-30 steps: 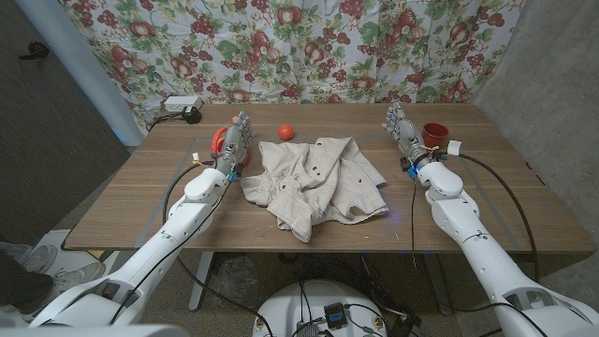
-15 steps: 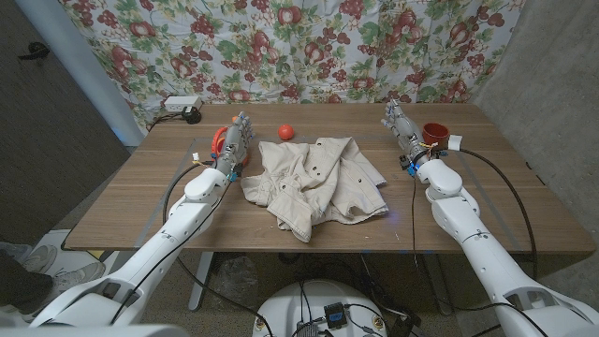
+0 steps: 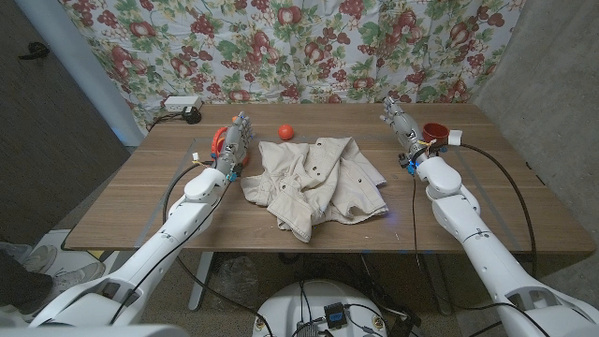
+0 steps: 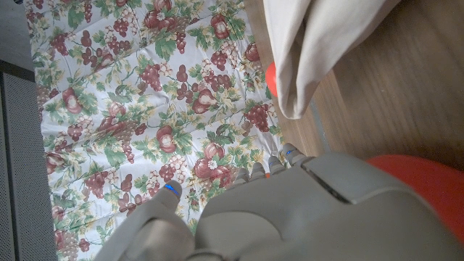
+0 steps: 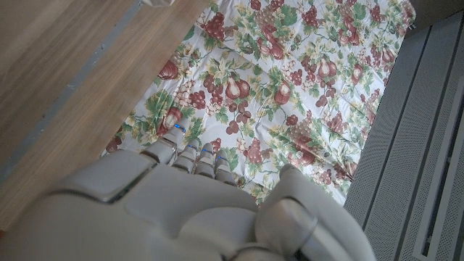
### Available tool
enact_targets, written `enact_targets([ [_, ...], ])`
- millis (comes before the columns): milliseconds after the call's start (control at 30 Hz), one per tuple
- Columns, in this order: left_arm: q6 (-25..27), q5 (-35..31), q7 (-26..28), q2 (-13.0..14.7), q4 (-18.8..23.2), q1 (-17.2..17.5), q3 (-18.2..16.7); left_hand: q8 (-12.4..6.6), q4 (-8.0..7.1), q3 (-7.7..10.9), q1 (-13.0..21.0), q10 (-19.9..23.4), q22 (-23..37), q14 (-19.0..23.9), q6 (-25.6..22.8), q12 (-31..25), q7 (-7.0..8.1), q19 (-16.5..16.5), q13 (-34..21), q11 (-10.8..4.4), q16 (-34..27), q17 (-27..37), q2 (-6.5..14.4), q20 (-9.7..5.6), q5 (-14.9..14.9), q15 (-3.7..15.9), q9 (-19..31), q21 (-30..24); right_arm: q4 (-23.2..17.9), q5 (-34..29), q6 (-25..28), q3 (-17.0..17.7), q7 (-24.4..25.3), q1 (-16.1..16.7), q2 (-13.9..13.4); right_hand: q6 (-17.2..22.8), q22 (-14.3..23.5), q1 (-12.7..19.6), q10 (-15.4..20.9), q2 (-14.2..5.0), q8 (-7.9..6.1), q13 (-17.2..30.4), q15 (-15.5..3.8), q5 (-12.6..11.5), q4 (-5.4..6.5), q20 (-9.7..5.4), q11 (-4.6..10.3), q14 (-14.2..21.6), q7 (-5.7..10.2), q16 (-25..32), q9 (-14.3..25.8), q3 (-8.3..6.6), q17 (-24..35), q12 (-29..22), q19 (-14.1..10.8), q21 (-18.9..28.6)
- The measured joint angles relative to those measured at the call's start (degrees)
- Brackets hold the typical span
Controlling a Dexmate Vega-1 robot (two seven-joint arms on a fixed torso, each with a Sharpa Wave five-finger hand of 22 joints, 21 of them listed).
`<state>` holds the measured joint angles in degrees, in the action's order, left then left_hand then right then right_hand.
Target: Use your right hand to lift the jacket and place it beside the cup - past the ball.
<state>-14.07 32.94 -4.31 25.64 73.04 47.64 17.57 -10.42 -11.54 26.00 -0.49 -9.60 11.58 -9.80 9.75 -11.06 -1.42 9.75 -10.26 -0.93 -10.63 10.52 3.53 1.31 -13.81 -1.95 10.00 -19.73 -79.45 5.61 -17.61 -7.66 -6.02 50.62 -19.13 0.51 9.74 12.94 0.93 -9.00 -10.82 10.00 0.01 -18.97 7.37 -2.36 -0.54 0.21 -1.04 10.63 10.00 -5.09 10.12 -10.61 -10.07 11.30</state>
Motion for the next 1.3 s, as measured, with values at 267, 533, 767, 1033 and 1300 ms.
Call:
enact_targets([
  [267,0.10,-0.12,0.06,0.01,0.00,-0.20,0.00,0.00,0.00,0.00,0.00,0.00,0.00,0.00,0.00,0.00,0.00,0.00,0.00,0.00,0.00,0.00,0.00,0.00,0.00,0.00,0.00,0.00,-0.69,-2.47,-0.92,-0.55,0.99,0.00,-0.67,0.30,0.00,0.30,0.00,0.30,0.00,0.00,0.00,0.00,-0.07,-0.01,0.00,0.00,-0.30,0.00,0.00,-0.07,0.00,0.00,0.00,0.00],
  [533,0.34,-0.21,0.06,-0.02,-0.03,-0.42,0.11,0.00,0.00,0.00,0.00,0.00,0.00,0.00,0.00,0.00,0.00,0.00,0.00,0.00,0.00,0.00,0.00,0.00,0.00,0.00,0.00,0.00,-1.52,-4.32,-1.62,-0.93,1.80,0.07,-1.35,0.30,0.00,0.30,0.00,0.30,0.00,0.00,0.11,0.00,-0.24,0.00,0.00,0.11,-0.31,0.00,0.00,-0.24,0.00,0.00,0.00,0.00],
  [767,0.40,-0.27,0.11,-0.04,-0.05,-0.48,0.18,0.00,0.00,0.00,0.00,0.00,0.00,0.00,0.00,0.00,0.00,0.00,0.00,0.00,0.00,0.00,0.00,0.00,0.00,0.00,-0.01,0.00,-2.35,-5.41,-2.15,-1.16,2.23,0.30,-1.93,0.30,0.00,0.30,0.18,0.30,0.00,0.00,-0.11,0.00,-0.24,0.41,-0.18,0.33,-0.31,0.00,0.00,-0.24,0.01,0.00,-0.42,0.00],
  [1033,0.44,-0.33,0.20,-0.06,-0.04,-0.50,0.25,0.00,0.00,0.00,0.00,0.00,0.00,0.00,0.00,0.00,0.00,0.00,0.00,0.00,0.00,-0.01,0.00,0.00,0.00,0.00,-0.01,0.00,-3.69,-7.28,-3.07,-1.42,2.86,0.65,-2.55,0.30,0.00,0.40,0.18,0.41,0.00,0.00,-0.11,0.00,-0.24,0.41,-0.18,0.33,-0.31,0.00,0.00,-0.72,0.01,0.00,-0.41,0.00],
  [1300,0.50,-0.41,0.43,-0.02,0.52,-0.32,0.27,0.00,0.00,0.00,0.00,0.00,0.00,0.00,0.00,0.00,0.00,0.00,0.01,0.00,0.00,-0.01,0.00,0.00,0.00,0.00,-0.01,0.00,-5.00,-9.73,-4.28,-1.58,3.69,1.08,-3.09,0.30,-0.01,0.52,0.30,0.53,0.00,0.00,0.09,0.00,-0.24,0.18,-0.05,0.53,-0.31,0.00,-0.01,-0.72,0.01,0.00,-0.64,0.00],
])
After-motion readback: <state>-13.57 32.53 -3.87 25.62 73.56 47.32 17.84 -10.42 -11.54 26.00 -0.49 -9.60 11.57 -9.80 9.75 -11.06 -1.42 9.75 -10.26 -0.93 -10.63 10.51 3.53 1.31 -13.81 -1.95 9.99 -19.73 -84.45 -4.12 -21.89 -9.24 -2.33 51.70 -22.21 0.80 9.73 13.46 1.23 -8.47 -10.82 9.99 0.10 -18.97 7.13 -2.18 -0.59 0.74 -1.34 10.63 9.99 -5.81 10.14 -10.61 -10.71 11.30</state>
